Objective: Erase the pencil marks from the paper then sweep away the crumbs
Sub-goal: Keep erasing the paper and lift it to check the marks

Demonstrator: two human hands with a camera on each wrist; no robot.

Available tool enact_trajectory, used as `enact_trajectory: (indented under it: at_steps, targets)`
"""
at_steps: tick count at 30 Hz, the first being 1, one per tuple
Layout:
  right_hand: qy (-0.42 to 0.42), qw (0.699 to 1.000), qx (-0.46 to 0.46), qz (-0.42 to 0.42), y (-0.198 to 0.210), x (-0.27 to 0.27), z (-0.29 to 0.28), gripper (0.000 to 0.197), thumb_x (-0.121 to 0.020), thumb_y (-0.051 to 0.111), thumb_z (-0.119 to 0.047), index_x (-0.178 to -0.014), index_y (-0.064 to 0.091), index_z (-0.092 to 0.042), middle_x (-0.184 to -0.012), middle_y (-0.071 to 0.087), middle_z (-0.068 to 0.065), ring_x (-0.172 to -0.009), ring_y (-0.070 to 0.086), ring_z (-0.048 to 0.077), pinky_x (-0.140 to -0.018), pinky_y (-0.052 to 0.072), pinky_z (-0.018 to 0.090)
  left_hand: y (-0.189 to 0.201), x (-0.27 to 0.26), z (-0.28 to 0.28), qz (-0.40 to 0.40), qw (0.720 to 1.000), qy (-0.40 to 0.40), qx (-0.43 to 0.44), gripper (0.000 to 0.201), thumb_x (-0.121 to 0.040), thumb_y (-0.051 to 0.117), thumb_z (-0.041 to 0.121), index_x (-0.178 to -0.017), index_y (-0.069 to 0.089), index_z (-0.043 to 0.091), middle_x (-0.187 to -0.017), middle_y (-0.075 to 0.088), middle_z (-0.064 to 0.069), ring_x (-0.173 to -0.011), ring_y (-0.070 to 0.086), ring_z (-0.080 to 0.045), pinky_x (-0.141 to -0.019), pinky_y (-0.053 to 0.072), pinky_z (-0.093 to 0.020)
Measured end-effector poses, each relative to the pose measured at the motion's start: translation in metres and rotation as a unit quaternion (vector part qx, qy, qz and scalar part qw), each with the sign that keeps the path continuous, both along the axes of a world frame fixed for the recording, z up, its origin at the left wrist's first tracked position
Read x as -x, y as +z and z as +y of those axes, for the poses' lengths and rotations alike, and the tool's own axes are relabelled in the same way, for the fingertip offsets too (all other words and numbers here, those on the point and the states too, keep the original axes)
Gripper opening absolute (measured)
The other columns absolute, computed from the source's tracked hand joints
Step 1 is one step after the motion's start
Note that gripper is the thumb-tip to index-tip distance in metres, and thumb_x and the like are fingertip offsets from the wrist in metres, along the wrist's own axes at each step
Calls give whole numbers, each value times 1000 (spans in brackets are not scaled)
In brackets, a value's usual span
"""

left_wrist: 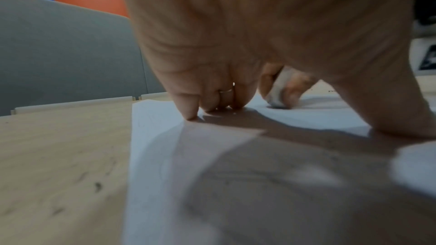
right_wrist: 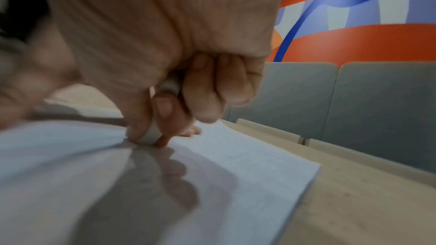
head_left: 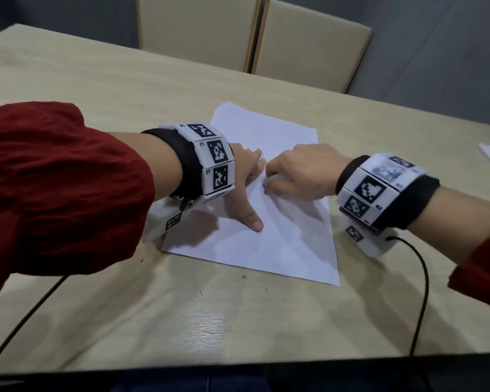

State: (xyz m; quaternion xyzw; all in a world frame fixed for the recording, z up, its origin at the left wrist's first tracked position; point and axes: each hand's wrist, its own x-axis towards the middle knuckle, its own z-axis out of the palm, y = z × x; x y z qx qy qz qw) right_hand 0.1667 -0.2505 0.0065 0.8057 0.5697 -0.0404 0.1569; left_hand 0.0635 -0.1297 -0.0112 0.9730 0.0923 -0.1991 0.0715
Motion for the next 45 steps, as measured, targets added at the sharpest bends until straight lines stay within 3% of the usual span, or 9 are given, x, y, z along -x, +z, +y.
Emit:
enact_trajectory:
  at_steps: [3,12,16,25,29,34,38,42,45]
  targets:
    - [-15,999,-24,-37,3,-8,3,25,-92,45,-46,-94,61,-28,-84,61,-1,-88,57,26,-64,36,31,1,1,-2,-7,1000,-10,-18,145,-14,41,90,-135,45,11,-150,38,-6,-127,49,-25,-102,44,-39]
    - [13,998,-2,-53,2,-5,2,27,-90,46,-45,-92,63,-24,-83,65,2,-83,58,28,-63,40,31,-3,3,1,-38,999,-21,-11,145,-3,42,95,-121,51,12,-128,40,9,-118,51,-19,-100,44,-42]
    - [69,997,21,-27,-1,10,-2,22,-91,48,-46,-91,59,-26,-79,62,1,-79,55,26,-56,32,28,-4,3,1,-32,999,-24,-11,138,-16,38,92,-135,46,21,-147,37,-10,-131,43,-26,-105,39,-43]
    - [62,997,33,-32,1,13,1,27,-91,47,-48,-97,65,-27,-83,64,2,-79,57,26,-62,34,29,-4,5,1,-28,999,-31,-16,132,-44,60,91,-150,29,19,-158,20,-11,-140,31,-30,-114,29,-43]
    - [-1,998,20,-63,7,-4,8,31,-92,44,-49,-94,65,-26,-87,66,2,-83,58,27,-65,38,31,-5,7,-1,-41,999,-18,-24,148,-27,46,95,-147,31,10,-153,30,-9,-134,40,-27,-109,35,-43]
    - [71,996,20,-51,2,23,-5,25,-93,44,-42,-91,56,-21,-73,58,0,-72,53,25,-57,30,29,-9,5,3,-35,999,-22,-16,132,-51,63,87,-154,18,17,-161,14,-10,-144,24,-28,-116,26,-42]
    - [-12,999,25,-38,10,-1,-2,29,-92,43,-50,-93,62,-28,-87,64,-1,-83,56,24,-63,34,29,-8,7,-2,-21,999,-17,-45,130,-62,61,83,-156,1,14,-163,1,-7,-148,15,-24,-119,19,-39]
    - [-94,989,19,-114,14,-37,-1,25,-95,42,-41,-97,59,-23,-105,63,5,-92,55,29,-70,34,32,-2,6,-3,-21,999,-23,-41,135,-54,64,87,-154,13,11,-162,7,-7,-144,25,-24,-115,29,-39]
    - [-176,984,-10,-16,22,-56,-10,30,-97,41,-42,-111,52,-18,-106,59,4,-98,54,28,-74,37,33,1,4,-4,2,999,-18,-46,131,-56,63,86,-152,19,9,-162,9,-8,-141,31,-25,-110,35,-36]
